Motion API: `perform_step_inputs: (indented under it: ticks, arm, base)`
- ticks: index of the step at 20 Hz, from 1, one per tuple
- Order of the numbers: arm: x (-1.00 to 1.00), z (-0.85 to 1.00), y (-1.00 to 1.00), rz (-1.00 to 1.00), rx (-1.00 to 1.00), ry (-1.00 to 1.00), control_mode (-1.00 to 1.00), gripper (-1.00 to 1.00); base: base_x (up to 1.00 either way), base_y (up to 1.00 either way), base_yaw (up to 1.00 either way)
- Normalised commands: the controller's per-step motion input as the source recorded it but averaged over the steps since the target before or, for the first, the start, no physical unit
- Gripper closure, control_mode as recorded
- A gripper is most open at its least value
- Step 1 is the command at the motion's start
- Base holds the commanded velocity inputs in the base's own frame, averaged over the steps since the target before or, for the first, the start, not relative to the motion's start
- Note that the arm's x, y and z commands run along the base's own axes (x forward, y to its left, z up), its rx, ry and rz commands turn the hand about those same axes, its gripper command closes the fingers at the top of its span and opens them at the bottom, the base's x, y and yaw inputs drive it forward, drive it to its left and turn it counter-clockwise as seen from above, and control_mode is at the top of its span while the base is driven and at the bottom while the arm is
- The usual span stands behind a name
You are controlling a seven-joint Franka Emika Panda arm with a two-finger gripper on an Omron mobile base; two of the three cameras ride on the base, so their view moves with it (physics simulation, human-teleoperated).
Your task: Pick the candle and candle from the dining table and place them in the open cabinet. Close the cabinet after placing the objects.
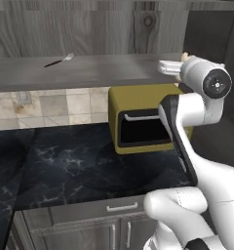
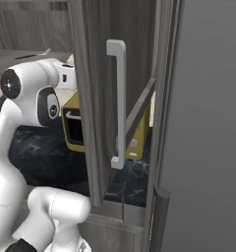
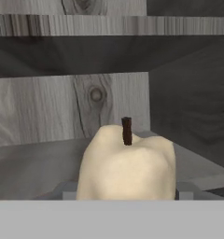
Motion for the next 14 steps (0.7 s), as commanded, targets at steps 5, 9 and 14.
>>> perform_step_inputs:
  ticks: [5,9,14]
  arm:
    - [0.42,0.0,-0.05,0.01,0.0,0.0,-1.0,1.0]
    - [0.47,0.0,-0.02,0.0,0.0,0.0,-1.0,1.0]
    - [0.46,0.0,-0.04,0.0,0.0,0.0,-1.0,1.0]
  base:
    - [0.0,0.0,0.0]
    - [0.0,0.0,0.0]
    - [0.0,0.0,0.0]
